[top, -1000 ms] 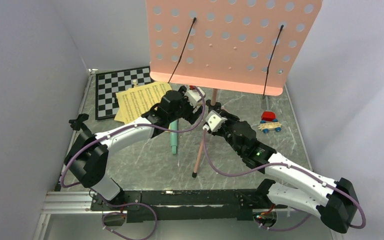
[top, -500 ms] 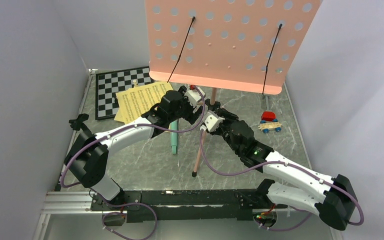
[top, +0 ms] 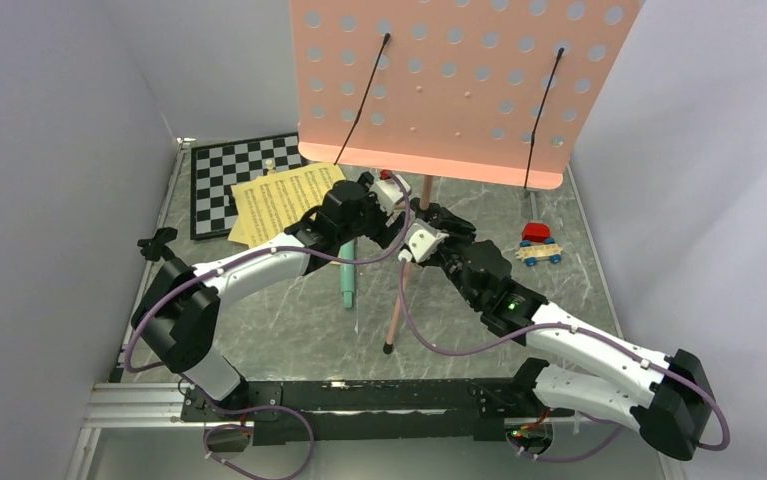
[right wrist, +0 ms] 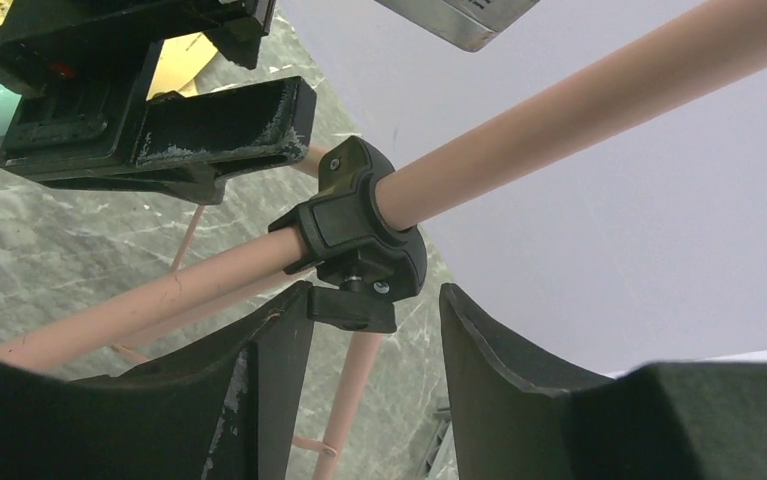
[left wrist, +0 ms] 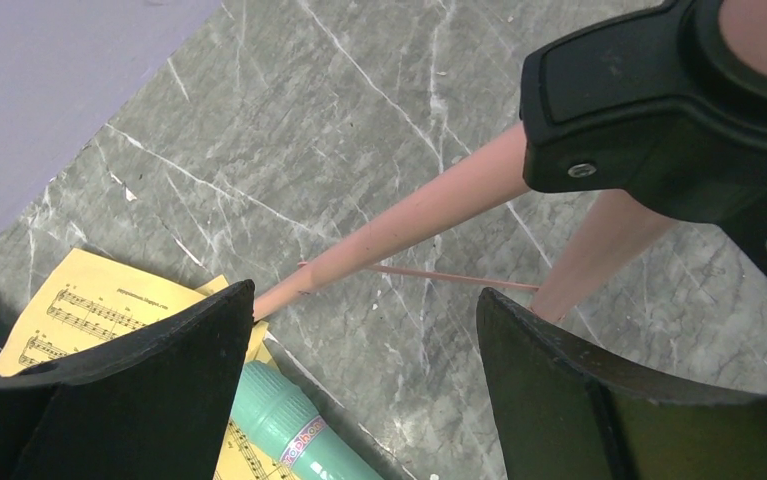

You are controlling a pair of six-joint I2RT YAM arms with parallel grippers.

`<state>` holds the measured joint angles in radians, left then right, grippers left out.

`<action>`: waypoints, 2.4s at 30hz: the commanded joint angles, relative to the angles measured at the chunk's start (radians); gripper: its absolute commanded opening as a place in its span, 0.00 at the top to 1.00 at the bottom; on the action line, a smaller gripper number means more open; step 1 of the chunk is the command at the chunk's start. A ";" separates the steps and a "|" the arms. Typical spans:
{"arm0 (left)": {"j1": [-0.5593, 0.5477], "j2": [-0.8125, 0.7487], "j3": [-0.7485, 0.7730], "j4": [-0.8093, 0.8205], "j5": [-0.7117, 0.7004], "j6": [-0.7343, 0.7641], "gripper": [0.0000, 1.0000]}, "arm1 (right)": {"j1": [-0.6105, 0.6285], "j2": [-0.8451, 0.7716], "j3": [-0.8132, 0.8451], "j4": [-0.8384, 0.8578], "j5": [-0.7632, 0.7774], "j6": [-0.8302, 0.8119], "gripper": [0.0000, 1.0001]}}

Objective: Set up the instrument practice props

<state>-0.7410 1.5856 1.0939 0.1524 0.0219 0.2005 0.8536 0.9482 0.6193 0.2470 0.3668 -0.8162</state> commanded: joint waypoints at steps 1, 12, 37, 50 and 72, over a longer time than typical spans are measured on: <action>-0.004 -0.003 0.035 0.027 0.007 0.010 0.14 | 0.005 0.031 0.029 0.081 0.010 -0.011 0.48; -0.003 -0.004 0.037 0.026 0.012 0.010 0.14 | 0.001 0.066 0.030 0.077 0.026 0.064 0.96; -0.003 -0.015 0.025 0.032 0.007 0.007 0.14 | -0.228 -0.080 -0.047 0.041 -0.186 1.062 1.00; -0.003 -0.026 0.012 0.039 0.004 0.007 0.14 | -0.229 -0.181 0.064 -0.283 -0.130 0.798 0.55; -0.004 -0.025 0.013 0.046 0.007 0.008 0.14 | -0.065 -0.082 0.013 -0.008 -0.011 -0.039 0.34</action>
<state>-0.7410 1.5856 1.0946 0.1535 0.0219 0.2005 0.7776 0.8547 0.6319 0.0933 0.3180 -0.7349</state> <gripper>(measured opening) 0.860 0.673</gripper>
